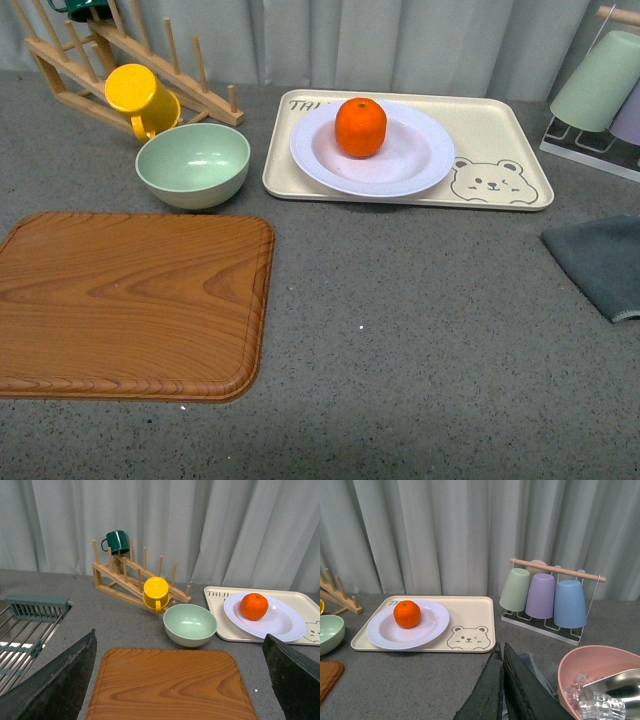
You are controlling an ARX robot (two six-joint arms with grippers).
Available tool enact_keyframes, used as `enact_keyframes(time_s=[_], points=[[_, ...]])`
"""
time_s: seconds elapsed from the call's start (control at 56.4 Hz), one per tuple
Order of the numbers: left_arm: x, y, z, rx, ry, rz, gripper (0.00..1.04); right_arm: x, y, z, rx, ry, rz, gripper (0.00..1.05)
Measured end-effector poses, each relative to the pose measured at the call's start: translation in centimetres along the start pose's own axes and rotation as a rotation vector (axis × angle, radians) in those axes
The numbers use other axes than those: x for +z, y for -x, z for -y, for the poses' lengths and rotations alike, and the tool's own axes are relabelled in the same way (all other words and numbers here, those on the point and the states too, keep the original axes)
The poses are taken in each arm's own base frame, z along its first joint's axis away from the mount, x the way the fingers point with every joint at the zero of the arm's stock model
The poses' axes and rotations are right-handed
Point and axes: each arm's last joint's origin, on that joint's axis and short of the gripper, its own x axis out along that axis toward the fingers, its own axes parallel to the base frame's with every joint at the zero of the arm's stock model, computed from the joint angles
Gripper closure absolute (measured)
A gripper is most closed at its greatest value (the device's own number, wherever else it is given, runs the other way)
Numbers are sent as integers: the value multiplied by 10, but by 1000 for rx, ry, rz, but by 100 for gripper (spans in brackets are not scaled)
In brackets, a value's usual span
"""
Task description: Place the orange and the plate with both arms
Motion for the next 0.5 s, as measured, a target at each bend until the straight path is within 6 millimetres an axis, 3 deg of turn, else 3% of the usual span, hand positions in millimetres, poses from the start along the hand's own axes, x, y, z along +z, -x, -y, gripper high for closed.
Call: enact_keyframes(time_s=[0.053, 0.497], points=[[0, 0, 0, 0, 0, 0, 6, 0, 0, 0, 0, 0, 0, 102], [0, 0, 0, 0, 0, 0, 6, 0, 0, 0, 0, -1, 0, 20]])
